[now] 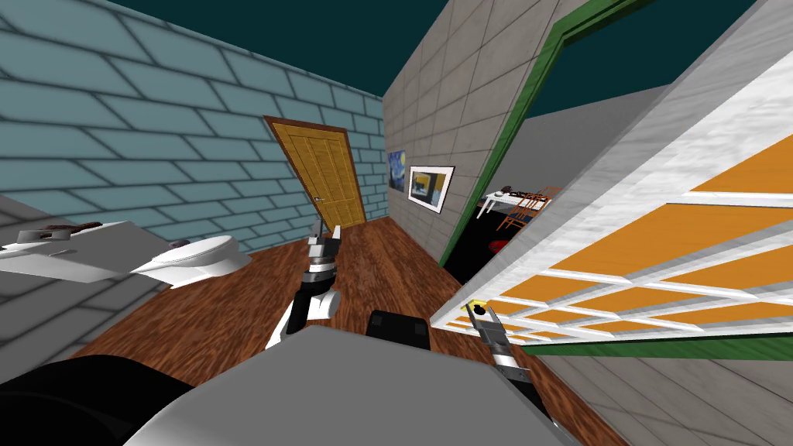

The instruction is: Pull the door open

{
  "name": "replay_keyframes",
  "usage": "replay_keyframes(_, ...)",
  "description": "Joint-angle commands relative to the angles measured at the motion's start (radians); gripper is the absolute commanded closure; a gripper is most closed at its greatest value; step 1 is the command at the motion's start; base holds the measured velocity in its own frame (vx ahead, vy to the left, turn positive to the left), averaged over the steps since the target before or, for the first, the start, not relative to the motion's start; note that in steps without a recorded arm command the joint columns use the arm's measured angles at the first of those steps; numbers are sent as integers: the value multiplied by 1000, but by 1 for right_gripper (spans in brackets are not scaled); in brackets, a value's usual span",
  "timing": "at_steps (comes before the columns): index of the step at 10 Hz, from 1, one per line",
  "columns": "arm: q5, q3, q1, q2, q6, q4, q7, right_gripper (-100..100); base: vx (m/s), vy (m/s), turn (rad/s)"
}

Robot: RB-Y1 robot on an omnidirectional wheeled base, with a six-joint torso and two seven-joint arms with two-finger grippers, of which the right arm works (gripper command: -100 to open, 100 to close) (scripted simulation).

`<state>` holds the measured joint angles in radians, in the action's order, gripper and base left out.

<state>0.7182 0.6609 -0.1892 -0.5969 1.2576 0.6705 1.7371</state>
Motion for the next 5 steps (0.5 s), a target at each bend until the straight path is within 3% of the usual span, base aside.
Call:
replay_keyframes(1,0,0,0,0,0,0,1,100,-14,0,2)
replay_keyframes(5,0,0,0,0,0,0,1,100,-24,-1,4)
